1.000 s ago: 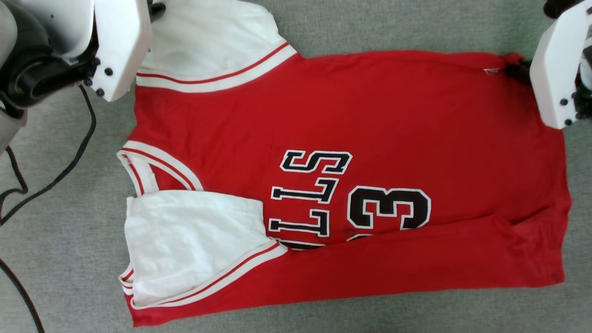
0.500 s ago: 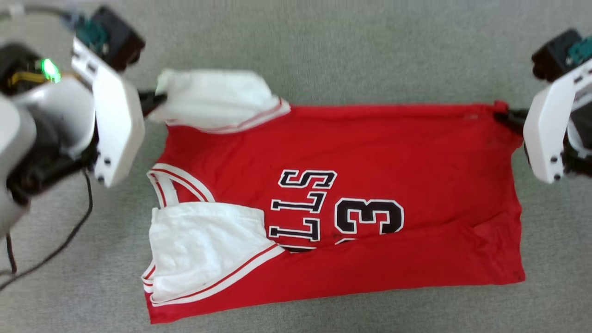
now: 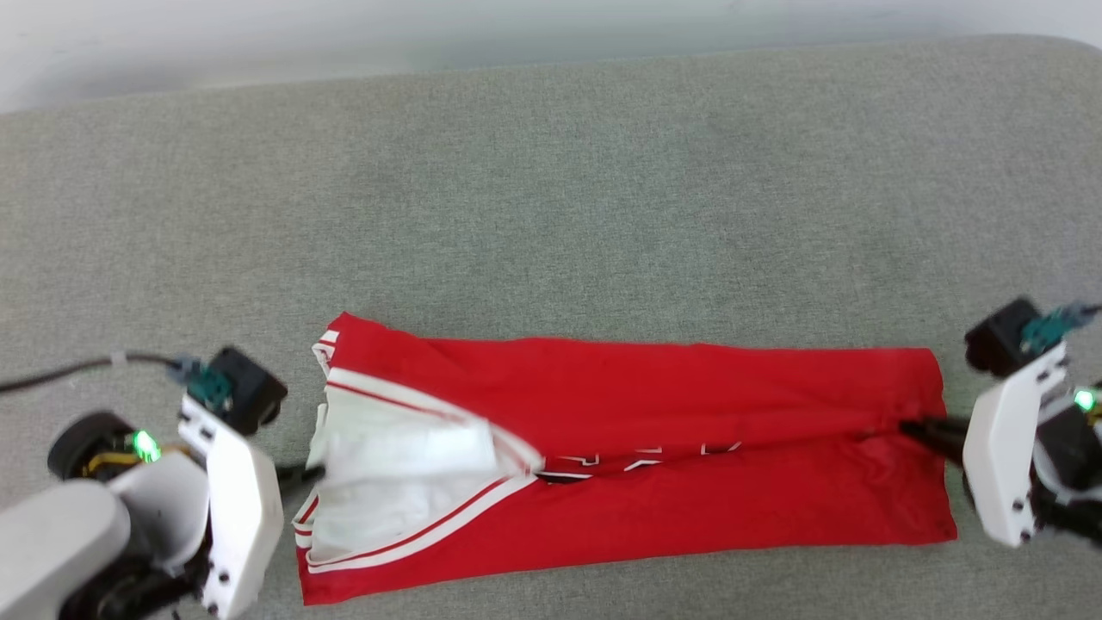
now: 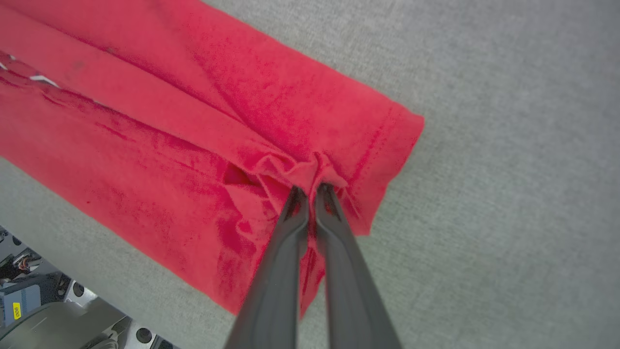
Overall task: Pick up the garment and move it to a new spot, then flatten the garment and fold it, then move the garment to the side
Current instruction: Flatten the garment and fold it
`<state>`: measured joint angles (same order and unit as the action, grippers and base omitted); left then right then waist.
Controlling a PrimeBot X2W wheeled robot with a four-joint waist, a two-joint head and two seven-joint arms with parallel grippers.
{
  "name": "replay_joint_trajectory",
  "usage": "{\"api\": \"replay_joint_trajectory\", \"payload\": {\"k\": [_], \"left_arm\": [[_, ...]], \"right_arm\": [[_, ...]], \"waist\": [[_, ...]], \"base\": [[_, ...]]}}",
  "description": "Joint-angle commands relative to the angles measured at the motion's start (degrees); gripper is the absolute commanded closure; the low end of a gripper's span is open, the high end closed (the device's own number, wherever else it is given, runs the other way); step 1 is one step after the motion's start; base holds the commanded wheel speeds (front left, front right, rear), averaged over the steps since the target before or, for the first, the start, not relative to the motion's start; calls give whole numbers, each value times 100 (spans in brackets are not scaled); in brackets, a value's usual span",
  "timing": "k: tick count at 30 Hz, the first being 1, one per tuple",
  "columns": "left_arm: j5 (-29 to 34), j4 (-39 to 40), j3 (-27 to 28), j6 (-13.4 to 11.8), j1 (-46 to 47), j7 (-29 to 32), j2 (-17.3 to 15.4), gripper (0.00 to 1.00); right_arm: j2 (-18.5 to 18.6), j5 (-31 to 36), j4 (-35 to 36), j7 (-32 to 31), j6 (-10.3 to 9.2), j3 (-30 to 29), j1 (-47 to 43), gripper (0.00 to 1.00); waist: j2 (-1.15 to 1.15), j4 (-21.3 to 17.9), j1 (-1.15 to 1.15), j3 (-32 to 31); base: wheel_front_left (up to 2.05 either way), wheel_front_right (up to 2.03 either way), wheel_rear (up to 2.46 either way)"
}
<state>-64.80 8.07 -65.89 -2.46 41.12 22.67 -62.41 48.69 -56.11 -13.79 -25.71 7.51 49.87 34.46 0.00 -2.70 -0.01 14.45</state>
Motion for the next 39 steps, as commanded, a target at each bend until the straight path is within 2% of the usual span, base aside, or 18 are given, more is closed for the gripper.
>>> {"api": "replay_joint_trajectory", "payload": {"k": [1,5,11,12,13,18,21,26,32,36,39], "left_arm": [[-5,-6,-20,-34,-111,-57,-26,100],[-82,-108,-161,-141,-459,-247,80,100],[-183,-518,-306,-67,-714,-361,391,100],[-192,-577,-312,-55,-732,-375,426,86],[-210,-612,-290,-49,-733,-429,450,0],[13,-584,-65,-208,-655,-967,372,0],[236,-517,90,-444,-637,-1451,343,0],[536,-533,452,-1100,-761,-2496,484,0],[761,-696,909,-1808,-958,-3595,782,0],[1040,-753,1268,-2213,-1227,-3773,1008,0],[1482,-655,1796,-2487,-1458,-3792,1300,0]], "right_arm": [[28,1,-8,32,-4,33,-124,100],[-144,73,-146,141,-4,89,-356,100],[-435,162,-540,185,-5,203,-464,100],[-462,176,-574,234,-6,166,-432,72],[-465,205,-593,293,-6,131,-395,0],[-311,206,-268,579,-5,-96,-227,0],[-175,146,-24,776,-4,-353,-224,0],[17,-10,191,1082,-4,-1015,-453,0],[33,-144,-101,1259,-4,-1819,-907,0],[-170,-322,-394,1193,-3,-2156,-1262,0],[-369,-568,-550,1142,-3,-2365,-1487,0]], "waist": [[0,-8,1,7],[0,-48,1,91],[0,-68,1,154],[0,-70,1,144],[0,-70,1,125],[0,-72,1,-12],[0,-60,1,-60],[0,-16,1,-60],[0,51,1,-63],[0,103,1,-61],[0,157,1,-59]], "base": [[0,0,0],[0,0,0],[0,0,0],[0,0,0],[0,0,0],[0,0,0],[0,0,0],[0,0,0],[0,0,0],[0,0,0],[0,0,0]]}}
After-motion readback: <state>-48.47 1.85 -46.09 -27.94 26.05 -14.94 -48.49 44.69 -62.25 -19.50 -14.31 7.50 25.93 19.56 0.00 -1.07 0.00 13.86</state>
